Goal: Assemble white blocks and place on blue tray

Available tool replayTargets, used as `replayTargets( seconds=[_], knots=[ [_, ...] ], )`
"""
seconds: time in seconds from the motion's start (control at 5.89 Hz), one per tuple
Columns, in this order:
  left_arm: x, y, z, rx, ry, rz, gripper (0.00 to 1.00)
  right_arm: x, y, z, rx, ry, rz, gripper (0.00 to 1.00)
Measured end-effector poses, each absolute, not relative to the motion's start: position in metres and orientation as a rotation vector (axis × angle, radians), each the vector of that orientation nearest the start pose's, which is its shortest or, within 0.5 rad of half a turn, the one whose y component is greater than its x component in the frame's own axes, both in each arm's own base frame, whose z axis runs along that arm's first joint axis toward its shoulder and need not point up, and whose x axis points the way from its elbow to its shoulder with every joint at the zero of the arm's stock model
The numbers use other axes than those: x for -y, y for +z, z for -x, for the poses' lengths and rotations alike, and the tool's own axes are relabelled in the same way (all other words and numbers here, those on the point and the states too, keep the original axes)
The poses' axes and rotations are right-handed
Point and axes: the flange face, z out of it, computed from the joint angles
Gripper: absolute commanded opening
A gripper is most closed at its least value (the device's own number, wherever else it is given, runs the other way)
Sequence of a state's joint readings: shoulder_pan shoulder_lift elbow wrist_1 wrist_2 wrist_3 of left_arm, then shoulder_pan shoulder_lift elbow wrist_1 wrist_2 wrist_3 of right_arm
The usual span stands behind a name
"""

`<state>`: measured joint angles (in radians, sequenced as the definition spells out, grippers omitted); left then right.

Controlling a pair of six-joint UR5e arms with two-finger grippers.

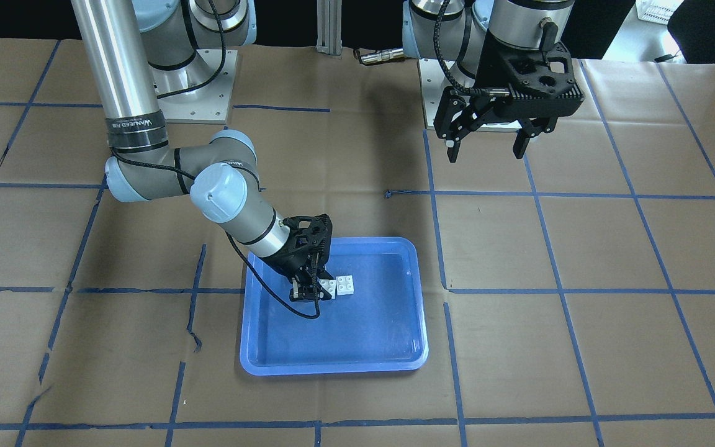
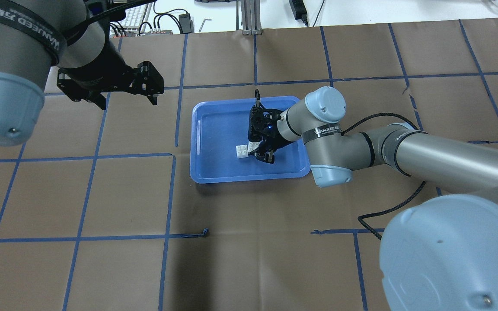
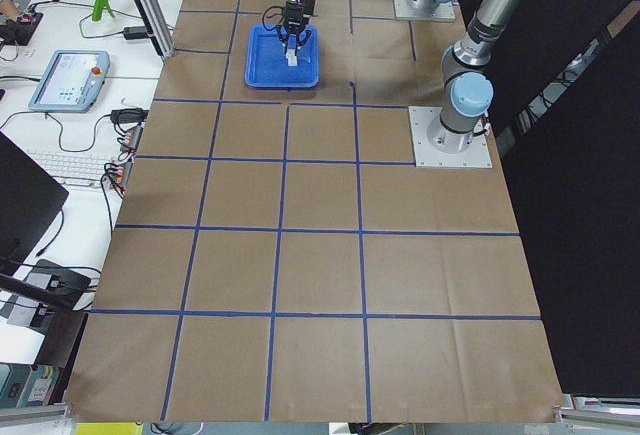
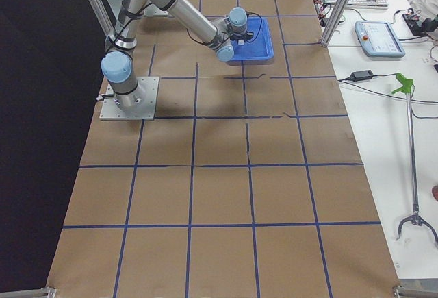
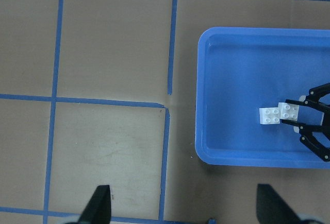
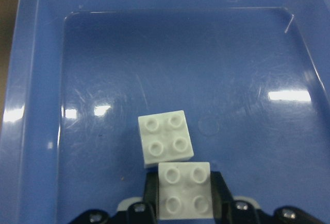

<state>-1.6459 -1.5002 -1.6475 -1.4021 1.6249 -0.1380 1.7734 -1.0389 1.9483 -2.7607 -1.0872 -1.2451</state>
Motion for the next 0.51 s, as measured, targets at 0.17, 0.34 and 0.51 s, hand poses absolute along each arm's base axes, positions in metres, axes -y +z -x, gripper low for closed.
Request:
replayTargets(
  seconds=[0.17, 0.34, 0.51],
  knots=[
    [0.4657, 0.5020, 0.1636, -3.093, -0.260, 0.103, 0.99, 0.5281, 0.1624, -0.2929, -2.017, -0.683, 1.913, 0.27],
    [0.4656, 0.5020, 0.1639, -3.093, -0.260, 0.102, 0.99, 0.5278, 0.1628, -0.2935, -2.014, -0.685, 1.912, 0.27],
    [0.4655, 0.5017, 0.1640, -3.093, -0.259, 0.102, 0.99, 0.5275, 0.1626, -0.2938, -2.013, -0.685, 1.911, 0.29]
  ],
)
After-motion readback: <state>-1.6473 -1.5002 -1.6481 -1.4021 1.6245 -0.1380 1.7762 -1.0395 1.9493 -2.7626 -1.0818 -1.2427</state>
